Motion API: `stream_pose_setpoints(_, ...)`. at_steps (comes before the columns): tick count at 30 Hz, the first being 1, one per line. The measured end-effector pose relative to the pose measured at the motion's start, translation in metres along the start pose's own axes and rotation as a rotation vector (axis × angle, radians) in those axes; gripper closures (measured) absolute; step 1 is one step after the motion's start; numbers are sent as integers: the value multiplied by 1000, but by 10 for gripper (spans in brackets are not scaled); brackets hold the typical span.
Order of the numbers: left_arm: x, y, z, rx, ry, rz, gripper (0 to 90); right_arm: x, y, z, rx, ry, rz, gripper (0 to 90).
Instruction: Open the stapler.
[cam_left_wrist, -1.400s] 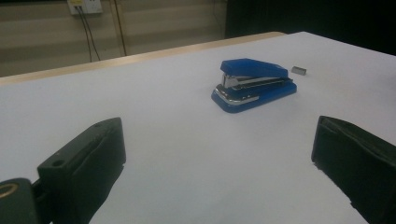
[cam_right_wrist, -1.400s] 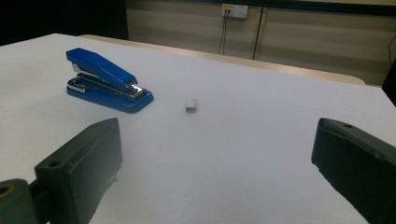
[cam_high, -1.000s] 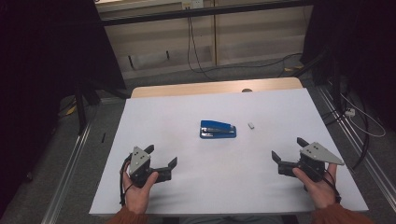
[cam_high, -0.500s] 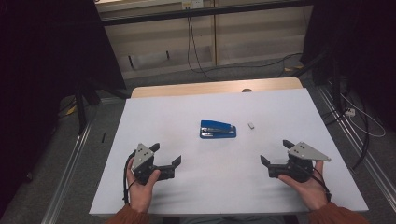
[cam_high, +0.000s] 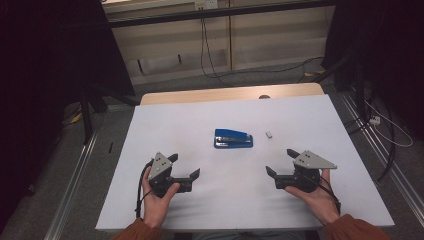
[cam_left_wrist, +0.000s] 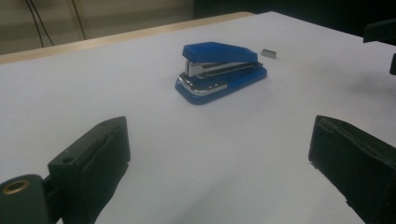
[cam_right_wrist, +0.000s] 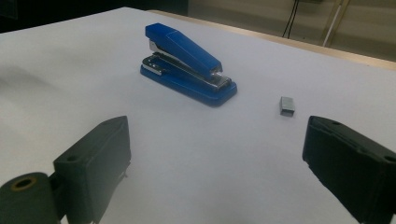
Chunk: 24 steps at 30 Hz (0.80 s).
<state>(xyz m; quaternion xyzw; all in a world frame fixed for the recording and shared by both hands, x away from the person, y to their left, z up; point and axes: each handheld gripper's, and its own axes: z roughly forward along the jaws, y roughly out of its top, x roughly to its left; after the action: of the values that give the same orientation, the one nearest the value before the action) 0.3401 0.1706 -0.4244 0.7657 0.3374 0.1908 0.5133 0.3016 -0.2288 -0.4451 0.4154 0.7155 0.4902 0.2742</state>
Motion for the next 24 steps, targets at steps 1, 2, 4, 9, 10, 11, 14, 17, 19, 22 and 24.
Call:
stream_pose_setpoints(1, 0, 0, 2, 11, 4, 1, 56, 0, 0, 2, 1, 1, -3, 77)
stream_pose_setpoints(2, -1, 1, 4, 16, 4, 1, 57, 1, 0, 4, 3, 6, -1, 79)
stream_pose_setpoints(4, -2, 2, 7, 20, -13, 2, 57, 3, 1, 9, 10, 17, -6, 88)
stream_pose_setpoints(9, -5, 3, 15, 27, -32, 20, 56, 11, 4, 22, 16, 53, -30, 156)
stream_pose_setpoints(10, -5, 3, 16, 26, -33, 24, 55, 12, 4, 24, 18, 58, -25, 171)
stream_pose_setpoints(11, -5, 3, 16, 26, -33, 24, 55, 12, 5, 26, 15, 62, -28, 192)
stream_pose_setpoints(14, -6, 4, 23, 48, -35, 13, 50, 15, 7, 31, 10, 61, -30, 206)
stream_pose_setpoints(17, -7, 6, 27, 42, -31, 26, 50, 16, 9, 36, -1, 65, -26, 256)
stream_pose_setpoints(19, -8, 8, 30, 38, -28, 35, 46, 17, 10, 38, -6, 65, -30, 266)
stream_pose_setpoints(22, -8, 9, 35, 45, -28, 33, 45, 19, 14, 41, -3, 54, -42, 252)
stream_pose_setpoints(24, -8, 12, 38, 46, -31, 41, 43, 20, 17, 44, -10, 57, -28, 274)
